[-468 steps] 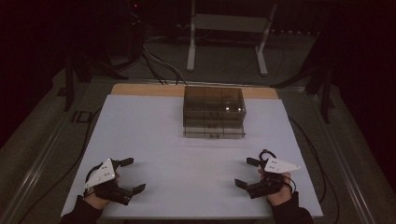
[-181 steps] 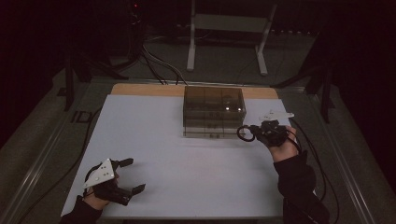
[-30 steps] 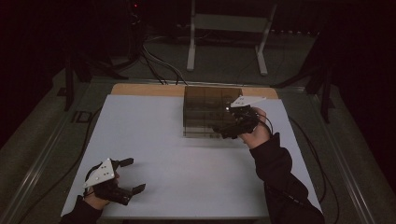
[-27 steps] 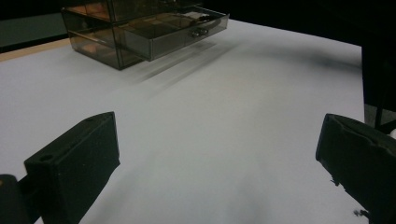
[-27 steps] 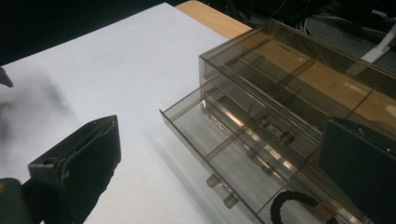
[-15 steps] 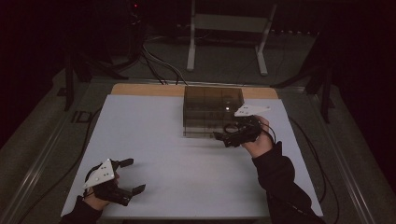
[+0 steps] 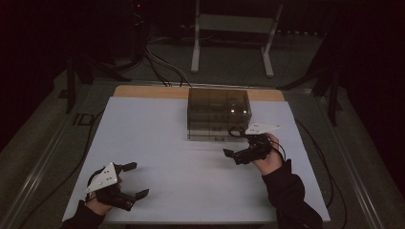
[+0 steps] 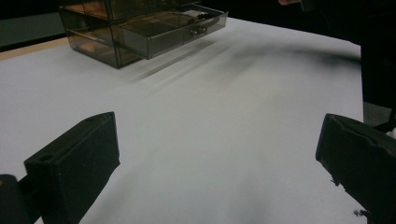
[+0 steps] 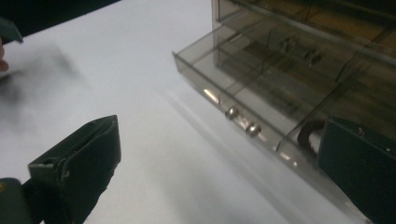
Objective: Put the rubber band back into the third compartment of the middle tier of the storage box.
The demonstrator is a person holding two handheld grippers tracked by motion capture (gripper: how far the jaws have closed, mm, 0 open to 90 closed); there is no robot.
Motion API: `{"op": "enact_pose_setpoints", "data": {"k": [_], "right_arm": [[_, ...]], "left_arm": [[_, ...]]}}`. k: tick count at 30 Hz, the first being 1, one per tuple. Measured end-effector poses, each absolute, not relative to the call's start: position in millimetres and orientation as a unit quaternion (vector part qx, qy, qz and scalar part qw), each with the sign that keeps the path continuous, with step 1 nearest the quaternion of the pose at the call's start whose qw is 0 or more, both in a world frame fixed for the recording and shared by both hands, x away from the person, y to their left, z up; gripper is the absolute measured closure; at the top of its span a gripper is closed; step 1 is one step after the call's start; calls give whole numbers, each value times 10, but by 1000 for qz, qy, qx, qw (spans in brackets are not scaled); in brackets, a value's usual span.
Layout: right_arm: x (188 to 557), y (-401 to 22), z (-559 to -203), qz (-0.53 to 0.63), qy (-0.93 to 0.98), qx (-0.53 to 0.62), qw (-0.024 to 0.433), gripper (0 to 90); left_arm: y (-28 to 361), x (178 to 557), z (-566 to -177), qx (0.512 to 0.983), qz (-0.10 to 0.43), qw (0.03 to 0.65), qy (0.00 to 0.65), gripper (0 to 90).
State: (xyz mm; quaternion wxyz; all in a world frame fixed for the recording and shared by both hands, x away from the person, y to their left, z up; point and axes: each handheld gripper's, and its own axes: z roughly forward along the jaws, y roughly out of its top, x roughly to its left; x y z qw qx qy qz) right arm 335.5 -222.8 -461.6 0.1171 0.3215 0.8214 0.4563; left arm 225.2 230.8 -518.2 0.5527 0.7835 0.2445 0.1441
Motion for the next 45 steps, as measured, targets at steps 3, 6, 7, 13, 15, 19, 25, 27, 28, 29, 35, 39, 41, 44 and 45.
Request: {"op": "enact_pose_setpoints", "data": {"k": [3, 6, 7, 13, 15, 19, 25, 27, 28, 29, 35, 39, 41, 44, 45], "right_arm": [[3303, -2286, -4675, 465, 815, 327, 113, 0], [3240, -2334, -4730, 467, 813, 328, 113, 0], [3219, -2348, -4748, 465, 814, 328, 114, 0], [3113, -2457, -4860, 460, 815, 328, 123, 0], [3087, -2499, -4903, 458, 816, 330, 122, 0], [3033, -2589, -4984, 455, 815, 334, 130, 0], [2960, -2730, -5071, 454, 811, 342, 136, 0], [2933, -2778, -5090, 457, 808, 345, 136, 0], [2918, -2804, -5101, 458, 807, 346, 140, 0], [2900, -2828, -5112, 456, 806, 349, 144, 0], [2822, -2999, -5189, 459, 796, 371, 137, 0], [2772, -3102, -5242, 452, 793, 382, 144, 0], [2765, -3123, -5251, 450, 793, 384, 146, 0], [2726, -3237, -5282, 450, 787, 395, 148, 0], [2713, -3272, -5287, 450, 785, 397, 151, 0]], "left_arm": [[2307, 2250, -5179, 784, 145, 552, 244, 3], [2307, 2248, -5178, 784, 145, 552, 244, 2], [2307, 2248, -5178, 784, 145, 552, 244, 2], [2304, 2250, -5181, 784, 145, 551, 244, 3], [2305, 2251, -5182, 784, 144, 552, 245, 2], [2306, 2249, -5182, 785, 145, 551, 245, 2], [2305, 2248, -5183, 785, 145, 550, 244, 2], [2302, 2247, -5182, 786, 145, 550, 244, 3], [2302, 2247, -5182, 786, 145, 550, 244, 2], [2302, 2247, -5183, 786, 146, 550, 244, 3], [2301, 2247, -5183, 786, 146, 549, 245, 3], [2304, 2248, -5182, 785, 146, 550, 245, 2], [2307, 2248, -5181, 784, 145, 551, 246, 3], [2305, 2248, -5183, 785, 145, 551, 244, 2], [2305, 2251, -5185, 785, 145, 550, 245, 2]]}}
